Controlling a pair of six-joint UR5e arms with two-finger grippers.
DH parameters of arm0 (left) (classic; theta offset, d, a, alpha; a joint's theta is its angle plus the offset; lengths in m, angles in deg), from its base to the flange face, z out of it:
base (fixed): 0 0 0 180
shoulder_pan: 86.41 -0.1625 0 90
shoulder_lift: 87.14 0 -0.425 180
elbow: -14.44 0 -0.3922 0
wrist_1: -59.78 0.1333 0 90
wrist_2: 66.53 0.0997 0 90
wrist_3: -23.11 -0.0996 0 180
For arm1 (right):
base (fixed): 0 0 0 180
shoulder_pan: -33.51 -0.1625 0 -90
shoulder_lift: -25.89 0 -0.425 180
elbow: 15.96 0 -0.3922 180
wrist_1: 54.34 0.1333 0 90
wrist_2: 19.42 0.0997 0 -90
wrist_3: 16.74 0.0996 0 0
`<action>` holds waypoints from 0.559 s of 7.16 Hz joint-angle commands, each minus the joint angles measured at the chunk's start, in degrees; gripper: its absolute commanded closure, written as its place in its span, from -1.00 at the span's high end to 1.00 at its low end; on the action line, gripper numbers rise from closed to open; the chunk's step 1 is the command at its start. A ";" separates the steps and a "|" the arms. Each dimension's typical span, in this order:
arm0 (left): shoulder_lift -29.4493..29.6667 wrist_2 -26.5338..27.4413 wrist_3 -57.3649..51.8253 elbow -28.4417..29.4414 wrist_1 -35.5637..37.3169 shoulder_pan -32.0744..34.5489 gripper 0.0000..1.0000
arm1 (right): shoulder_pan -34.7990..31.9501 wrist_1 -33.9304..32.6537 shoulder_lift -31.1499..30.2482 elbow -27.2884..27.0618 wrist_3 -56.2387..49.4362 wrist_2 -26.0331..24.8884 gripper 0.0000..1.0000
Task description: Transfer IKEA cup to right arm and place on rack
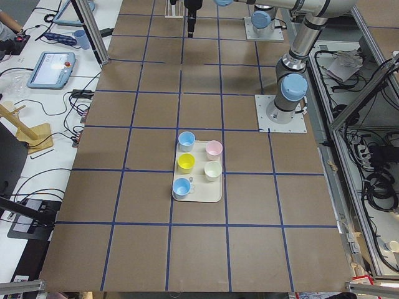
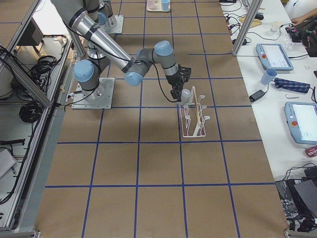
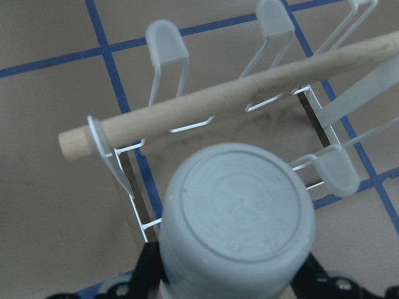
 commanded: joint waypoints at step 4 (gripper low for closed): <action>-0.18 0.24 -0.20 0.60 -1.12 -4.09 1.00 | 0.09 1.61 -1.15 2.69 -0.06 -0.08 1.00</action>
